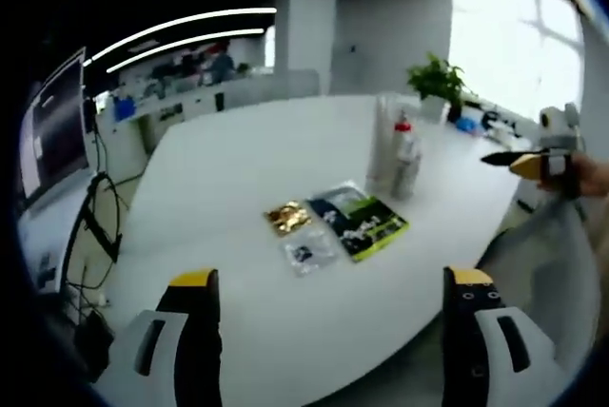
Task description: Arrange the skincare products in the storage area until every visible bottle or jar stands upright without overlapping.
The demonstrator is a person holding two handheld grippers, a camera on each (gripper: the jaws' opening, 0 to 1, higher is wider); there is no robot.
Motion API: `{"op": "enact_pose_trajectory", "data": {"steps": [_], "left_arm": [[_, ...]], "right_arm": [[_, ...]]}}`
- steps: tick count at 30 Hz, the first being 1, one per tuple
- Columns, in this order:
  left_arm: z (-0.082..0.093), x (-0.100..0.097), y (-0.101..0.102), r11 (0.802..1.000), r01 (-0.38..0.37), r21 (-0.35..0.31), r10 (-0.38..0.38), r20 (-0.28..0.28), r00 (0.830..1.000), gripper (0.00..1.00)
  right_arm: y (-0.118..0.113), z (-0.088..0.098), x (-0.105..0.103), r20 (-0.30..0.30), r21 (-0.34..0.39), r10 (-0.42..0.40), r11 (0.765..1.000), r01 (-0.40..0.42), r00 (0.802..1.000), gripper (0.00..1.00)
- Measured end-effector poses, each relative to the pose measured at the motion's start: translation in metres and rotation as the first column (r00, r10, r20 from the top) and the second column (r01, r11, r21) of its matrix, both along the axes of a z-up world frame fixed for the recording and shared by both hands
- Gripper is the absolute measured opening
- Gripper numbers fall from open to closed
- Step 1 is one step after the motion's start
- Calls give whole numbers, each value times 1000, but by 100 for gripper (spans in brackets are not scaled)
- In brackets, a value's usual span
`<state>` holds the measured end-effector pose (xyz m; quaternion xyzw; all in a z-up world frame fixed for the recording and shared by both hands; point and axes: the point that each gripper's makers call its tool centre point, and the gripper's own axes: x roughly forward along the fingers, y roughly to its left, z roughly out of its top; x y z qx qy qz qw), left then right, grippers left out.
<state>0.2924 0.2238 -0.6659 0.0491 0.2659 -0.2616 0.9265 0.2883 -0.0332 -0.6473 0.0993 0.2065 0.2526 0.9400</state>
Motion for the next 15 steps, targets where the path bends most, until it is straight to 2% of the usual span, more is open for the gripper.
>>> {"op": "enact_pose_trajectory", "data": {"steps": [1,3,8,15], "left_arm": [[-2,0,0,1000,2,7,-2,5,1000,95],[-8,-1,3,998,17,68,-17,6,1000,94],[-4,-3,-2,998,36,60,-38,27,999,94],[-5,-2,-1,999,32,33,-33,15,999,95]], "right_arm": [[0,0,0,-1,1,-1,1000,1,1000,95],[1,1,0,-2,15,0,1000,0,1000,95],[2,-1,-1,-7,7,6,1000,-6,1000,95],[0,-1,-1,-10,13,-6,1000,6,1000,95]]}}
